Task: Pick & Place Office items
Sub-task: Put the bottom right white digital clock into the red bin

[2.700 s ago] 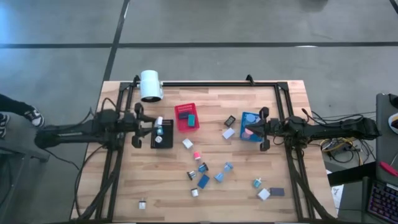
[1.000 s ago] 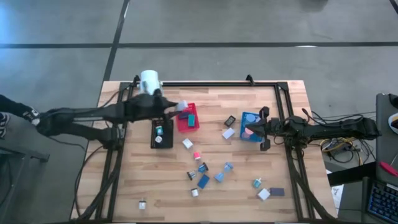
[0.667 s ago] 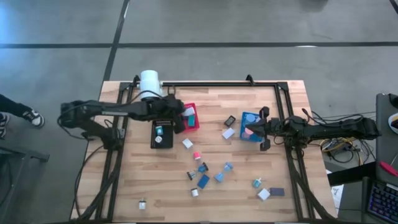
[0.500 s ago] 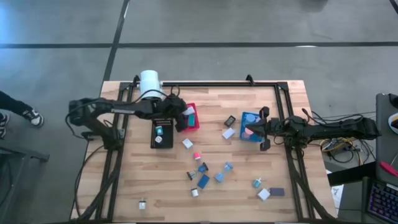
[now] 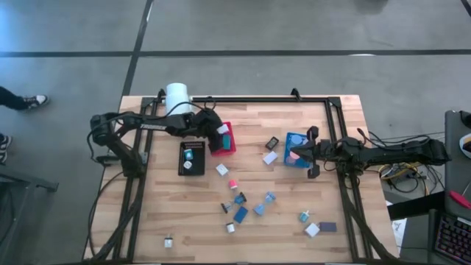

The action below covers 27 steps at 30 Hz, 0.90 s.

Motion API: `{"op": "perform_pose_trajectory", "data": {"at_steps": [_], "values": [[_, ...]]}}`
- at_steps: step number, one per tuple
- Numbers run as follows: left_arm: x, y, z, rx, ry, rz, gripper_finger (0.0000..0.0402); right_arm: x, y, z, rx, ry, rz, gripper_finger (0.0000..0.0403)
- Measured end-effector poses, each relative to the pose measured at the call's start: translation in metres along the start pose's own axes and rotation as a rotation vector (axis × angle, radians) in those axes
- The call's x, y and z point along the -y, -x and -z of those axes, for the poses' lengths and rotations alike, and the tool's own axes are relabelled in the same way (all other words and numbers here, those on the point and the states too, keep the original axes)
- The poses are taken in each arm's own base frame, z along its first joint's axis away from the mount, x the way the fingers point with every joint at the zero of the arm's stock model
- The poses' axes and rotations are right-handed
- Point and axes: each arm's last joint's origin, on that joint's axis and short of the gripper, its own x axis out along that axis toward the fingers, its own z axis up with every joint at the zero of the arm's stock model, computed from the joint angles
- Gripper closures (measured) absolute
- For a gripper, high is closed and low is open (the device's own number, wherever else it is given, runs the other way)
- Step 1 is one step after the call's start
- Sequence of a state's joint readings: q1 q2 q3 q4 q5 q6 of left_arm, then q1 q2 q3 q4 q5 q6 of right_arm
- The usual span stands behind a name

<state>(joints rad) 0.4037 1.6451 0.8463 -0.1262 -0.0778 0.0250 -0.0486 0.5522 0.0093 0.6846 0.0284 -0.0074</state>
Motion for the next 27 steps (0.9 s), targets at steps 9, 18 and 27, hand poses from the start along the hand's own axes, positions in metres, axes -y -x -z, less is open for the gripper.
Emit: {"op": "perform_pose_trajectory", "data": {"at_steps": [9, 18, 27], "values": [[0.0, 0.0, 0.0042, -0.042, -0.032, 0.035, 0.0249, 0.0, 0.0, 0.0, 0.0, 0.0, 0.0, 0.0394], [0.0002, 0.0, 0.0041, -0.041, -0.058, 0.038, 0.0249, 0.0, 0.0, -0.0001, 0.001, 0.0, 0.0, 0.0394], [-0.0011, -0.0003, 0.0039, -0.039, -0.016, 0.034, 0.0249, 0.0, 0.0, -0.0001, 0.002, 0.004, 0.0, 0.0394]]}}
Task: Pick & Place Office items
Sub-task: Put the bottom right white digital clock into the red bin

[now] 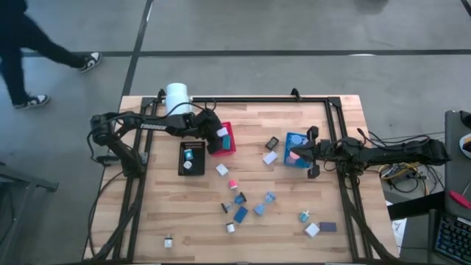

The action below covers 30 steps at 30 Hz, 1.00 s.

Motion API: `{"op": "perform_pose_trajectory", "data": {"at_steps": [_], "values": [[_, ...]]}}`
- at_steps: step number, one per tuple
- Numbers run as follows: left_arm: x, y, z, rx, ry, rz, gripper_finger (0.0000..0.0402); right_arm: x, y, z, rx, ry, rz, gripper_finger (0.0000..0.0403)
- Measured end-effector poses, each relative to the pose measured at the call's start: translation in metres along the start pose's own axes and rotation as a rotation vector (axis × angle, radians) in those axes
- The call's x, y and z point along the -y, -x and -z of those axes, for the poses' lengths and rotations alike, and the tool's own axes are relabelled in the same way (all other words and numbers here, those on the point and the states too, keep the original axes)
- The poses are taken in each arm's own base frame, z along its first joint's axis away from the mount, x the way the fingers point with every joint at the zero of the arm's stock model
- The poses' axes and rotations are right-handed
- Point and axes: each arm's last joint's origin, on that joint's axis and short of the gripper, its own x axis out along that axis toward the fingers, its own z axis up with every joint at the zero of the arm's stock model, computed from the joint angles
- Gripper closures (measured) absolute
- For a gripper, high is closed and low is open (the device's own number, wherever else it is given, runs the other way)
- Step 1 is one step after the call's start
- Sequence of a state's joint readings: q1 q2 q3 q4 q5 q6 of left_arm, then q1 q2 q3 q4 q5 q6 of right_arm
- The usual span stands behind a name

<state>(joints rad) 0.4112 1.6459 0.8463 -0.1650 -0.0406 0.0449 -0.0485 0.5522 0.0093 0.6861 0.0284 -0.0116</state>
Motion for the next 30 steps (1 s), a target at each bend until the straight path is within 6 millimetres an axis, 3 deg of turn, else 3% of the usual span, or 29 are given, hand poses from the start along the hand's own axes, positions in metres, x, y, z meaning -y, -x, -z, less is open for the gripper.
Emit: {"op": "perform_pose_trajectory", "data": {"at_steps": [23, 30], "values": [[-0.0016, 0.0, 0.0019, -0.02, 0.018, -0.038, 0.0249, 0.0, 0.0, 0.0, 0.0, -0.004, 0.0, 0.0394], [-0.0016, 0.0, 0.0027, -0.029, -0.007, -0.037, 0.0202, 0.0, 0.0, 0.0, 0.0, -0.003, 0.0, 0.0394]]}}
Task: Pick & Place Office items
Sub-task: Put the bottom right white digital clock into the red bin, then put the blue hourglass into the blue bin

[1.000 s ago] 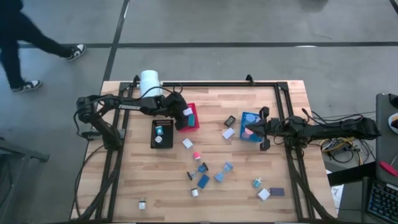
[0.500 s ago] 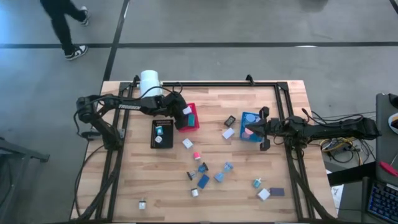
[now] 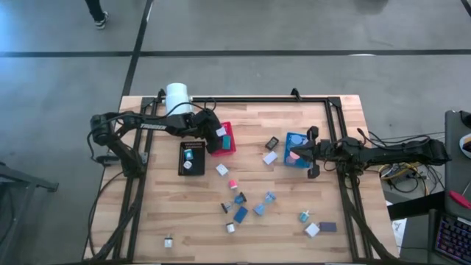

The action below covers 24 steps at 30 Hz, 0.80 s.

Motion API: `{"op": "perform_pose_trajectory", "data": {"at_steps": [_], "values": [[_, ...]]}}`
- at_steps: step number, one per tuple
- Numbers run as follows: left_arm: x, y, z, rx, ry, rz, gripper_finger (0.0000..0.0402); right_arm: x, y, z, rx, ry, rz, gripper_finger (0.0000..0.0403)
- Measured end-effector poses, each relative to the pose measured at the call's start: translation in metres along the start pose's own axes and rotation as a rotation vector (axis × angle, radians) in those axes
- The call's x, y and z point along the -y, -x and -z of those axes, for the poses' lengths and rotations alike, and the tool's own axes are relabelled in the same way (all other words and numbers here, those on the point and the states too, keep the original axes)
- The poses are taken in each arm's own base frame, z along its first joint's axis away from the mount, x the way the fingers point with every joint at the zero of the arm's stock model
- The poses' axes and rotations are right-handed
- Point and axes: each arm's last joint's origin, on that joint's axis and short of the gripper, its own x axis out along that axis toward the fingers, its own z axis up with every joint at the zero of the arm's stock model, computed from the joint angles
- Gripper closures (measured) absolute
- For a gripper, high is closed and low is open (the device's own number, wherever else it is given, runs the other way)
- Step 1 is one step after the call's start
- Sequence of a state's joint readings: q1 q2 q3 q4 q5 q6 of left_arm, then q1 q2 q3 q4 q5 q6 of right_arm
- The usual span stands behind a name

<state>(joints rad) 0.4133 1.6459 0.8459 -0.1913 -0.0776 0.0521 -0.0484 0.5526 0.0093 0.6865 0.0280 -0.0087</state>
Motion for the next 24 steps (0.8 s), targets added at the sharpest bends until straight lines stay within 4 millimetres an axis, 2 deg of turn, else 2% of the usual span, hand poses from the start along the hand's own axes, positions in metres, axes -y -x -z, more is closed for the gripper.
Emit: {"op": "perform_pose_trajectory", "data": {"at_steps": [10, 14, 17, 19, 22, 24], "values": [[0.0, 0.001, -0.002, 0.02, -0.028, 0.001, 0.0225, 0.0, 0.0, 0.0, 0.0, 0.003, 0.0, 0.0394], [0.001, 0.016, -0.011, 0.039, -0.052, 0.027, 0.0226, 0.0, 0.0, 0.0, 0.0, 0.003, 0.0, 0.0394], [0.007, 0.043, -0.021, 0.067, -0.115, 0.089, 0.0226, 0.0, 0.0, 0.0, -0.001, 0.004, -0.001, 0.0394], [0.012, 0.068, -0.025, 0.117, -0.154, 0.125, 0.0226, 0.0, 0.0, 0.0, -0.003, 0.011, -0.001, 0.0394], [0.017, 0.118, -0.028, 0.285, -0.208, 0.177, 0.0236, 0.0, 0.0, 0.001, -0.005, 0.017, -0.002, 0.0394], [0.019, 0.152, -0.023, 0.408, -0.23, 0.22, 0.0254, 0.0, 0.0, 0.0, -0.001, 0.014, -0.002, 0.0394]]}}
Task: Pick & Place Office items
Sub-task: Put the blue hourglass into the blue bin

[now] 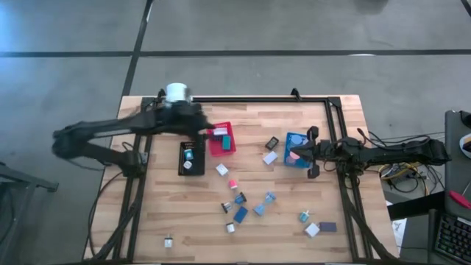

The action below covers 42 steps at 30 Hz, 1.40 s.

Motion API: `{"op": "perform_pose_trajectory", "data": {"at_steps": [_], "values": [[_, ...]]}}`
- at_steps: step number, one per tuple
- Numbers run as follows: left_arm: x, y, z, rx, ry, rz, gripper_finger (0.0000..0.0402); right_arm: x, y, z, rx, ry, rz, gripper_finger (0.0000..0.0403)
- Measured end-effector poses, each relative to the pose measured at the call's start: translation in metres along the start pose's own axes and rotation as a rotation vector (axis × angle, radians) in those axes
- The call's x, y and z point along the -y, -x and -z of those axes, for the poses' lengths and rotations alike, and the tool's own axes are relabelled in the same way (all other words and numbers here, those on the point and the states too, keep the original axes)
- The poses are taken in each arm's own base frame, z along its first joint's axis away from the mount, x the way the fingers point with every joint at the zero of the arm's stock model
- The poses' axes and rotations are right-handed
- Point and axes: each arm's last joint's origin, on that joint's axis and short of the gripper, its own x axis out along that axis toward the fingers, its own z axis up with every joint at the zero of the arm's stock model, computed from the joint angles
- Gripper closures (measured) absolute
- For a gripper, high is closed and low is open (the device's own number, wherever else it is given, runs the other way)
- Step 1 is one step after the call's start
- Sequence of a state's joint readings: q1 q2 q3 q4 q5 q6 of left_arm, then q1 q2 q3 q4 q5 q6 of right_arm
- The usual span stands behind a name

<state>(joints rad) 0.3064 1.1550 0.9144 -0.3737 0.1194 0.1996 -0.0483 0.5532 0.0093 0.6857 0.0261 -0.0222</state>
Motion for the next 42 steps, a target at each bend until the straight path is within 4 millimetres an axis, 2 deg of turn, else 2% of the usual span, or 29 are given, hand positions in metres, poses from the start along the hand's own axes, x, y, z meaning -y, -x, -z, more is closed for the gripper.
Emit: {"op": "perform_pose_trajectory", "data": {"at_steps": [3, 6, 9, 11, 16, 23, 28, 37, 42], "values": [[0.011, 0.044, 0.001, 0.159, -0.043, 0.049, 0.0294, 0.0, 0.0, -0.001, 0.01, -0.013, 0.001, 0.0394], [0.019, 0.075, 0.02, 0.254, -0.085, 0.043, 0.0343, 0.0, 0.0, -0.001, 0.011, -0.02, 0.001, 0.0394], [0.025, 0.088, 0.046, 0.321, -0.039, 0.032, 0.039, 0.0, 0.0, -0.001, 0.015, -0.02, 0.001, 0.0394], [0.028, 0.091, 0.061, 0.376, -0.001, 0.03, 0.0394, 0.0, 0.0, -0.002, 0.021, -0.022, 0.001, 0.0394], [0.035, 0.081, 0.101, 0.444, 0.034, 0.025, 0.0398, 0.0, 0.0, -0.003, 0.031, -0.03, 0.001, 0.0394], [0.041, 0.061, 0.135, 0.595, 0.077, 0.08, 0.0399, 0.0, 0.0, -0.003, 0.029, -0.035, 0.002, 0.0394], [0.042, 0.049, 0.15, 0.602, 0.11, 0.094, 0.04, 0.0, 0.0, -0.003, 0.028, -0.038, 0.001, 0.0394], [0.046, 0.035, 0.171, 0.539, 0.051, 0.115, 0.04, 0.0, 0.0, -0.001, 0.013, -0.038, -0.005, 0.0394], [0.048, 0.033, 0.173, 0.535, 0.016, 0.171, 0.04, 0.0, 0.0, 0.0, -0.003, -0.046, -0.006, 0.0394]]}}
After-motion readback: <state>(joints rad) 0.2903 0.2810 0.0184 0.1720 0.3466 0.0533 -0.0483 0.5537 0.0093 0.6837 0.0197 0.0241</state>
